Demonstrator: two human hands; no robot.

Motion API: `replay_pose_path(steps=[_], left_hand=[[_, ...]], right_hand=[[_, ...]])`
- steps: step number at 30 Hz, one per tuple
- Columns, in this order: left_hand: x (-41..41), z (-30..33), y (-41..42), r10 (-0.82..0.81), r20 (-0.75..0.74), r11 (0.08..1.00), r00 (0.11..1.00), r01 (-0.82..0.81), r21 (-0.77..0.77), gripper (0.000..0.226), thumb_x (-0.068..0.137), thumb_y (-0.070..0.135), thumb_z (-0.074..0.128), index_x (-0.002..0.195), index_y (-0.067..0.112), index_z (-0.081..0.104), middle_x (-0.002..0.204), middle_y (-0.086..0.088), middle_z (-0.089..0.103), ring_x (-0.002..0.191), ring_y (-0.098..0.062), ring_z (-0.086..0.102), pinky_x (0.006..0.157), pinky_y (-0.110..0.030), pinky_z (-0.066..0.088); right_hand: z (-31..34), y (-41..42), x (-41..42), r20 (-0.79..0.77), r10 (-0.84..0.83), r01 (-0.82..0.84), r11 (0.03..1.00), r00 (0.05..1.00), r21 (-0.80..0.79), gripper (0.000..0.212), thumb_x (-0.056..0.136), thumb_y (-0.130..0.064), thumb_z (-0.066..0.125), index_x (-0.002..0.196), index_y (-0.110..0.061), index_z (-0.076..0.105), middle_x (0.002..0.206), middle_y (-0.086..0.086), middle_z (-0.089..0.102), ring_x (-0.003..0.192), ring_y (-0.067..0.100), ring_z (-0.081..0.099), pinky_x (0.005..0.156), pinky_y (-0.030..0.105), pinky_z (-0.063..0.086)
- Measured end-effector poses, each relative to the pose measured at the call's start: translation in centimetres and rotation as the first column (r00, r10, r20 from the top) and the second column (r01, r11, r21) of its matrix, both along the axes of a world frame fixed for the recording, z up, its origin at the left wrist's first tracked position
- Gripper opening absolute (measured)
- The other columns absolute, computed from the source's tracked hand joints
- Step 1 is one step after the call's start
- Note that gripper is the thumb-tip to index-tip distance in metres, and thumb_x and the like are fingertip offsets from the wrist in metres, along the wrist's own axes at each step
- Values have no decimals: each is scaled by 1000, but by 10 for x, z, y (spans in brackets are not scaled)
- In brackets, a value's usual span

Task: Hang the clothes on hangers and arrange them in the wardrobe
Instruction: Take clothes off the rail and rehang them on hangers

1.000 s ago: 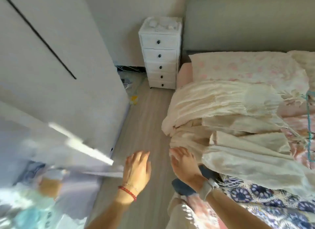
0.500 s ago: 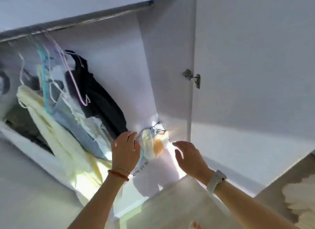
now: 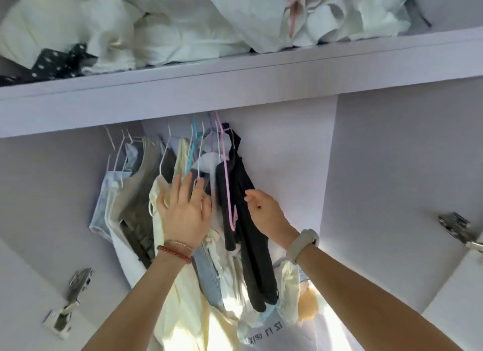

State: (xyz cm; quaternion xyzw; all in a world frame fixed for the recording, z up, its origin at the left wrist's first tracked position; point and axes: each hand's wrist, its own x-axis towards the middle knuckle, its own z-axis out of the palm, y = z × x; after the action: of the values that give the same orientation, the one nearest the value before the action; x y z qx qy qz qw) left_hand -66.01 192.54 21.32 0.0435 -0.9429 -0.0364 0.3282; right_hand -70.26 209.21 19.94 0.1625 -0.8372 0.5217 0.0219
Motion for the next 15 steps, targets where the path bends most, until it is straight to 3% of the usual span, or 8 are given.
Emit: replay_pose_path(steps=[3,6,8,11,15], left_hand=[[-11,-8,-13,-10,83,999,996,7,34,66,85,43,13,137,13,41,146,-8,35,139,-24,25,107,-49,21],[-15,-14,-17,-44,61,995,997,38,94,64,87,41,15,139,10,35,147,-9,34,138,-25,27,109,-46,25],[-17,-18,-17,-67,70,990,995,58,125,65,87,42,12,141,11,31,149,-8,29,139,-22,23,113,-41,22],[-19,-21,-16,-99,72,980,992,85,181,65,88,42,10,143,12,27,150,-7,26,139,-22,22,113,-38,20],[-22,-25,-21,-116,61,970,991,99,222,51,95,33,27,142,12,31,149,-8,31,136,-26,30,109,-42,27]], right_hand=[[14,-35,-27,231,87,-44,982,969,-185,35,97,-16,39,131,-6,42,115,12,59,100,23,58,89,26,47],[20,-51,-41,365,122,8,941,923,-337,13,96,-16,42,102,-10,52,71,4,50,59,14,49,57,24,49],[20,-52,-48,291,-11,94,958,957,-272,14,96,-16,42,85,-13,51,64,1,44,53,12,41,50,22,37],[16,-44,-53,100,-285,301,924,953,-236,20,94,-8,39,87,-3,58,70,0,50,64,15,45,61,24,38],[10,-24,-48,-24,-441,418,865,897,-276,23,93,-6,39,89,-4,61,74,1,54,68,15,49,71,23,40]])
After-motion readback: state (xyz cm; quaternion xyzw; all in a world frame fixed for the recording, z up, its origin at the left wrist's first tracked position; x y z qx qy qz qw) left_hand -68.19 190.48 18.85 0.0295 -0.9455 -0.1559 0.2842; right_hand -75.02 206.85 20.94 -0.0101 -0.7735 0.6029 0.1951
